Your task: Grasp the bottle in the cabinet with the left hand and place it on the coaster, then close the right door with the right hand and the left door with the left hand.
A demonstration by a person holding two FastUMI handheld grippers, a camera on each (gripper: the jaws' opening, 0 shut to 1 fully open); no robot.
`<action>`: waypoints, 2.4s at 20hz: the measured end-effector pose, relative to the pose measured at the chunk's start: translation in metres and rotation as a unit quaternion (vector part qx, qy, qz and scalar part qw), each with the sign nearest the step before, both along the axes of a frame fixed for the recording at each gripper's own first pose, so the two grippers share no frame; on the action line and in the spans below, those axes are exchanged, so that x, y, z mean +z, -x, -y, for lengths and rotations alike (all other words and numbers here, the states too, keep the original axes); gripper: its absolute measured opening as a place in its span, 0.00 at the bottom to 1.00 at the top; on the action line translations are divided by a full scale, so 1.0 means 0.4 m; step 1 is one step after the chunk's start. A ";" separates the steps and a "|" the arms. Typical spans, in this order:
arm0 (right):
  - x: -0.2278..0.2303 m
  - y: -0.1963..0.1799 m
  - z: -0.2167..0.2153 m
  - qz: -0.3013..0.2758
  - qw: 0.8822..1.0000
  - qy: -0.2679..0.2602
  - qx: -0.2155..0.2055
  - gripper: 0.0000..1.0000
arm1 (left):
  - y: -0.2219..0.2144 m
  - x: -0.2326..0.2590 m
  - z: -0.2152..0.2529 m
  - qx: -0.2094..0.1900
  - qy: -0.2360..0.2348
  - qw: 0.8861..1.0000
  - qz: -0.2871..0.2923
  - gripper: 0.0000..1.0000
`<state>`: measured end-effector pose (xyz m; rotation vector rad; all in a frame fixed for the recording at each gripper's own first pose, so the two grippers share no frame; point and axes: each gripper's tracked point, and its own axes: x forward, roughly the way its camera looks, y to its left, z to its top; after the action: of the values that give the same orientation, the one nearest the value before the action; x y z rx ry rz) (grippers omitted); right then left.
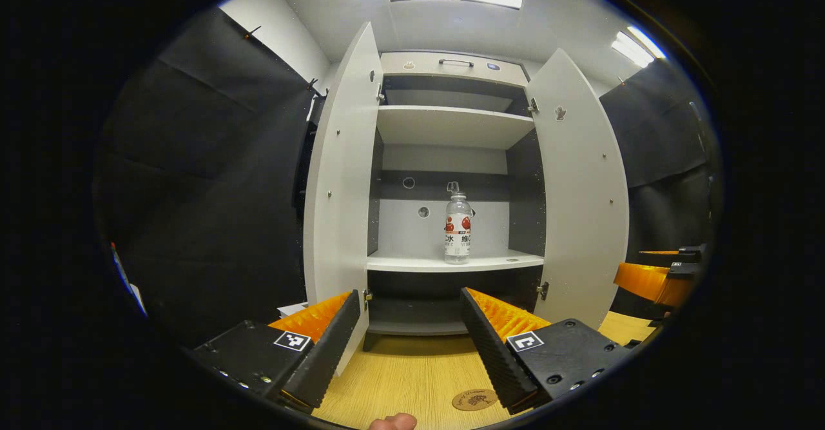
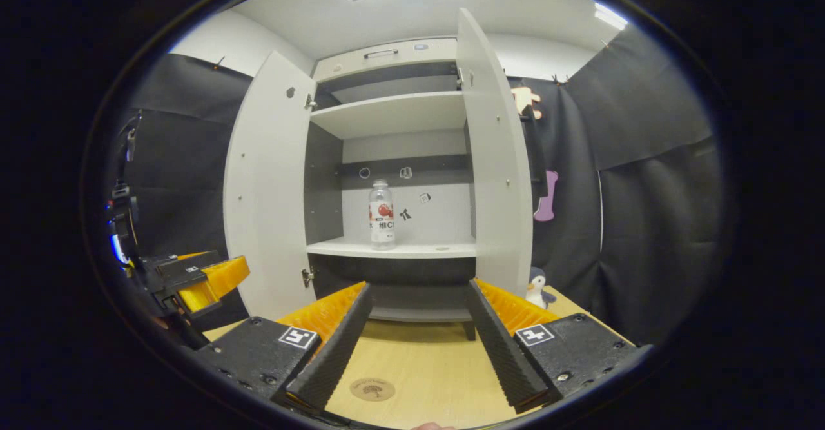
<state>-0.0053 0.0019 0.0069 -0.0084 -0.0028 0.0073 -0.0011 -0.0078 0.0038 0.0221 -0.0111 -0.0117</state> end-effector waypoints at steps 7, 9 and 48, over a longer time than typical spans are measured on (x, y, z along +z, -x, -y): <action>0.005 -0.010 0.008 -0.002 1.000 0.003 -0.001 0.97 | -0.030 0.015 0.022 -0.017 0.013 1.000 0.007 0.95; 0.005 -0.013 0.009 -0.003 1.000 0.004 0.001 0.97 | -0.073 0.028 0.050 -0.043 0.015 0.999 0.004 0.99; 0.028 -0.055 0.108 -0.002 0.998 -0.022 -0.058 0.97 | -0.891 0.095 0.260 -0.115 0.009 0.993 -0.024 0.75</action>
<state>0.0168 -0.0413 0.0182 0.0355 0.0014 -0.1095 0.3554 -0.1119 0.0418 0.0016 0.0347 -0.2428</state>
